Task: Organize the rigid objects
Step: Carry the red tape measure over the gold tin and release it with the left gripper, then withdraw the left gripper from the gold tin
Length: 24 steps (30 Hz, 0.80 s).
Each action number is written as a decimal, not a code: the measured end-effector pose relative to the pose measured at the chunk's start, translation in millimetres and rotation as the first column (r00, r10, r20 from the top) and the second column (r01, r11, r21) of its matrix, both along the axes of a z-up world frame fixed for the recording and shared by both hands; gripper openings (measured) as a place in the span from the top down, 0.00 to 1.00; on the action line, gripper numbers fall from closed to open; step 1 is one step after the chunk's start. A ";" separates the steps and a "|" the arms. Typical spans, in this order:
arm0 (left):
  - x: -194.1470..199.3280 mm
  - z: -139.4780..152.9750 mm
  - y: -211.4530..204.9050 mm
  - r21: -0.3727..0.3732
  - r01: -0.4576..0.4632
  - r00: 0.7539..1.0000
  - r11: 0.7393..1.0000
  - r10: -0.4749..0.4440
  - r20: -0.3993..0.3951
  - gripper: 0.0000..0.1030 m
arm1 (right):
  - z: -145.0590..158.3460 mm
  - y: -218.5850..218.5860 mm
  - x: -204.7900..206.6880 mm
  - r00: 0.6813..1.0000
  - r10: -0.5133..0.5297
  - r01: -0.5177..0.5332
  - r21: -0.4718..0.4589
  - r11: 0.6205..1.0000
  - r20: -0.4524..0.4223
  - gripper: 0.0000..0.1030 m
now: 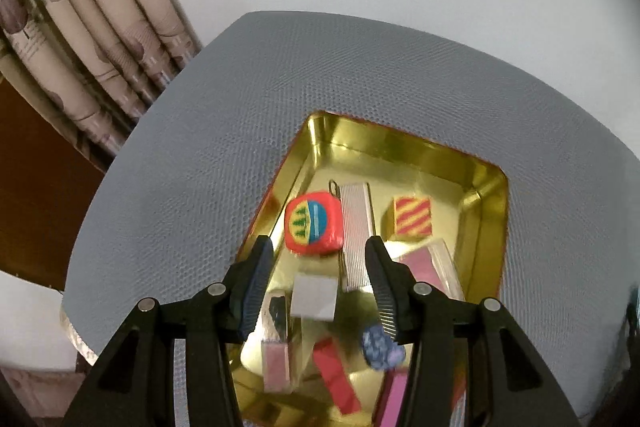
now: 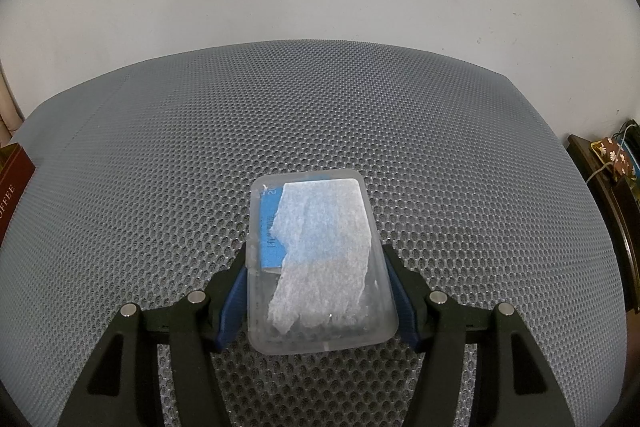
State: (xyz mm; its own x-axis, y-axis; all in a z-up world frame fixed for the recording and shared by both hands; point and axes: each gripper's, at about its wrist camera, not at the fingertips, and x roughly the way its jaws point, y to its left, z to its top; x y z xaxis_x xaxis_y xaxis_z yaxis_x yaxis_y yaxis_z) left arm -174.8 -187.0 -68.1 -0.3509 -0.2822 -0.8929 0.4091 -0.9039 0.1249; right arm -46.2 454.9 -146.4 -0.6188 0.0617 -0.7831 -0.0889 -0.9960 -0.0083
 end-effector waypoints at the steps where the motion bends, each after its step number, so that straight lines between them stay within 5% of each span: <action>1: 4.5 1.2 0.3 0.002 0.004 1.000 1.000 -0.004 0.000 0.56 | 0.1 0.3 0.3 1.000 0.000 0.000 0.000 1.000 0.000 0.39; 6: 27.6 3.2 8.4 0.005 0.028 1.000 1.000 -0.028 -0.007 0.56 | 1.8 -3.0 3.5 1.000 0.001 -0.001 0.005 1.000 0.001 0.39; 13: 62.7 2.2 28.8 -0.119 0.044 0.998 0.992 -0.048 -0.033 0.56 | 5.3 -8.4 2.5 1.000 0.000 0.000 0.019 1.000 0.000 0.41; 24: 124.9 1.0 24.4 -0.129 -0.032 0.993 0.991 0.017 -0.119 0.46 | -6.6 5.4 -18.1 1.000 -0.014 0.014 0.031 0.999 0.011 0.41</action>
State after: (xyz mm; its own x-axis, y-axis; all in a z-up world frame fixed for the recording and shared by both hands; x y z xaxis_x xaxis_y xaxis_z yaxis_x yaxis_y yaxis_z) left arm -49.9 -162.6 -67.1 -0.4428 -0.4030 -0.8010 0.4496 -0.8727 0.1905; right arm -64.3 460.3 -153.0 -0.6092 0.0949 -0.7873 -0.1023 -0.9939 -0.0406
